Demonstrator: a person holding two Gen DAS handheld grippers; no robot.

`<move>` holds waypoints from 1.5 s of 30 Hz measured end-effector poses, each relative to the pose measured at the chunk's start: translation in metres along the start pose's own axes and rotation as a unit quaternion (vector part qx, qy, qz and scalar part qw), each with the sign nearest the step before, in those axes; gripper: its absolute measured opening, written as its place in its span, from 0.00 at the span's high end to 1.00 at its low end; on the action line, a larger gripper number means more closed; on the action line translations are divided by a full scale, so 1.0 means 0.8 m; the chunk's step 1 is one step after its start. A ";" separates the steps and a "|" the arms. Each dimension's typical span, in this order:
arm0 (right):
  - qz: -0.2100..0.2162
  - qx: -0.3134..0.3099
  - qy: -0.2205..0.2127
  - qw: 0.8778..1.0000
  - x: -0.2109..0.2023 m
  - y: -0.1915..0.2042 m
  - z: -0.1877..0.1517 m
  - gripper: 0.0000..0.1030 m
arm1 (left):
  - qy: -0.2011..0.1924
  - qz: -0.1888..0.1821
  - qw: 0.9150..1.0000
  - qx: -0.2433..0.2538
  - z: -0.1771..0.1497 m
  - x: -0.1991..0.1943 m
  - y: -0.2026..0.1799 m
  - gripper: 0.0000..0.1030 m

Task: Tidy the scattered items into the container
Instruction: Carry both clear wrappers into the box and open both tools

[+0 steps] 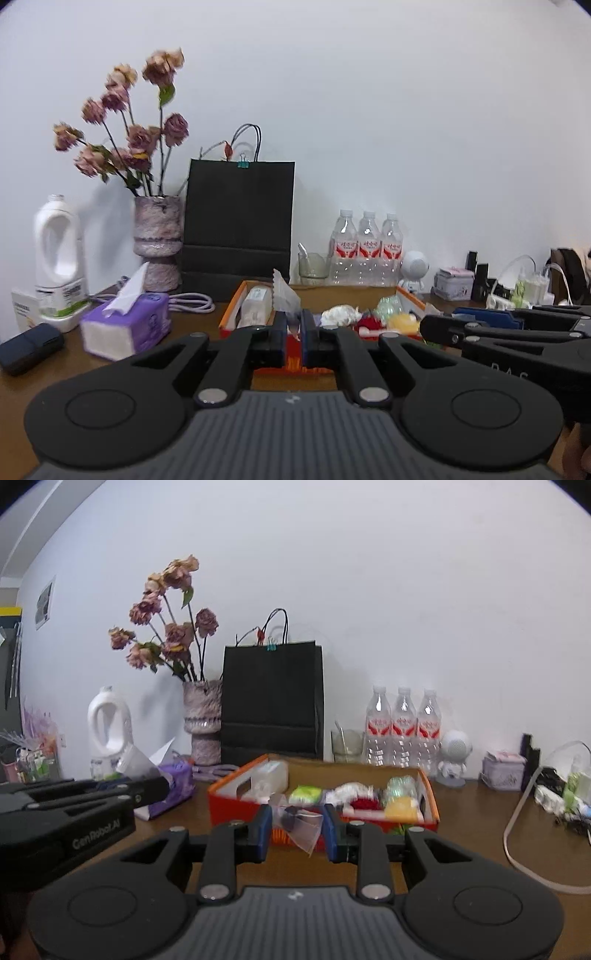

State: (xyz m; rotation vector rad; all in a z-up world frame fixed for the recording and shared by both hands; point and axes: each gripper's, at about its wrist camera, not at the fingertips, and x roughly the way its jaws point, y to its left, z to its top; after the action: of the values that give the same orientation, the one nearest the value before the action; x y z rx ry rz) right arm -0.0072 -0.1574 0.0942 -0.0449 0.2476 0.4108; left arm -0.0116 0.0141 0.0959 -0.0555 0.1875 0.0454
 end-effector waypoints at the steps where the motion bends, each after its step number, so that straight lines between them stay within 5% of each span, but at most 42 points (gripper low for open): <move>1: 0.000 -0.001 -0.001 1.000 0.015 -0.002 0.008 0.73 | 0.000 0.000 1.000 -0.002 0.007 0.018 0.004 0.93; 8: 0.005 0.009 0.013 1.000 0.164 -0.016 0.069 0.73 | -0.018 0.004 0.999 0.026 0.068 0.154 0.008 0.93; 14: 0.009 0.016 0.032 0.999 0.246 -0.038 0.094 0.73 | -0.002 -0.004 1.000 0.009 0.072 0.218 0.013 0.93; 17: 0.005 0.004 0.045 0.999 0.273 -0.038 0.097 0.73 | 0.032 0.009 0.999 0.012 0.071 0.249 0.017 0.93; 20: 0.004 0.006 0.064 0.998 0.296 -0.040 0.099 0.73 | 0.107 0.021 0.994 -0.003 0.073 0.286 0.025 0.93; 27: 0.001 0.024 0.166 0.986 0.363 -0.054 0.102 0.73 | 0.257 0.019 0.966 -0.018 0.074 0.373 0.053 0.93; 32: 0.028 0.040 0.262 0.964 0.408 -0.071 0.097 0.73 | 0.378 -0.032 0.924 -0.038 0.062 0.405 0.073 0.93; 39: 0.054 0.049 0.385 0.920 0.437 -0.068 0.086 0.73 | 0.463 -0.036 0.885 0.027 0.059 0.413 0.068 0.93; 45: 0.050 0.070 0.467 0.880 0.465 -0.065 0.068 0.73 | 0.495 -0.008 0.868 0.033 0.050 0.433 0.067 0.92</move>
State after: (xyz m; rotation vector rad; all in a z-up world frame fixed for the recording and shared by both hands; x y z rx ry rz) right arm 0.3561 -0.0550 0.0545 -0.0868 1.2434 0.4494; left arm 0.3333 0.0834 0.0673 -0.0074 1.2240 -0.0098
